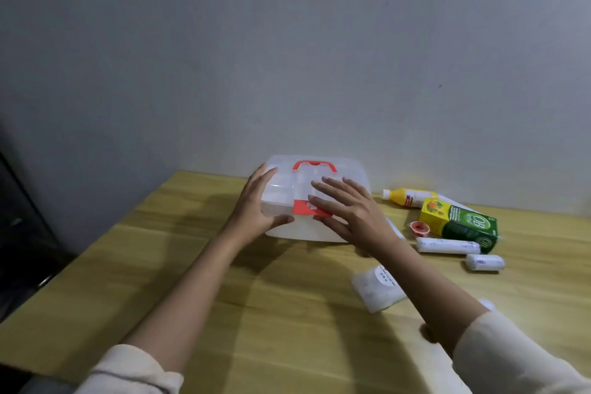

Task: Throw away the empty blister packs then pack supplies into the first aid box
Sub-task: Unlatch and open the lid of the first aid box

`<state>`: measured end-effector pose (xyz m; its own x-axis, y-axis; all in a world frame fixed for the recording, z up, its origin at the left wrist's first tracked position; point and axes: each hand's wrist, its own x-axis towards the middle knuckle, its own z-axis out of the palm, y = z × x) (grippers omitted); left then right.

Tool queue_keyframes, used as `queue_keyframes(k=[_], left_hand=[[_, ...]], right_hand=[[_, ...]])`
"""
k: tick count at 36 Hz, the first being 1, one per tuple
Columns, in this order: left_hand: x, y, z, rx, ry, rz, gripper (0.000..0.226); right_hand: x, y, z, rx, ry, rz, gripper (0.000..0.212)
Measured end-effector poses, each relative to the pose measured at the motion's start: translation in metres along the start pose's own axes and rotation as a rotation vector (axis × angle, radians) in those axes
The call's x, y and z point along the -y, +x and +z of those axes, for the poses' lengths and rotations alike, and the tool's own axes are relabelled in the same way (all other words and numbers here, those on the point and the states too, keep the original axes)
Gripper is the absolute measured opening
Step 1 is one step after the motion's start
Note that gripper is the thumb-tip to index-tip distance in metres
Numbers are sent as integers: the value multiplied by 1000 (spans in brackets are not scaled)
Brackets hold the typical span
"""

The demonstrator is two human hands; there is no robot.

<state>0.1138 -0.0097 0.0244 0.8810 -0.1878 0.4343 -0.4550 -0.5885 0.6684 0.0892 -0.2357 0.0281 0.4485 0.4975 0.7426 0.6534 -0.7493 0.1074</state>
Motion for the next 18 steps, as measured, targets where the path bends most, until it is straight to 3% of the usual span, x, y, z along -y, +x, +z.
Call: queue_keyframes(k=[7,18], left_hand=[[-6,-4,6,10,-58,-55,114],[-9,-8,13,-29,-263,-186,116]], right_hand=[[6,8,-3,-35,86,107,29],[10,22,-17,-7,185,263,35]])
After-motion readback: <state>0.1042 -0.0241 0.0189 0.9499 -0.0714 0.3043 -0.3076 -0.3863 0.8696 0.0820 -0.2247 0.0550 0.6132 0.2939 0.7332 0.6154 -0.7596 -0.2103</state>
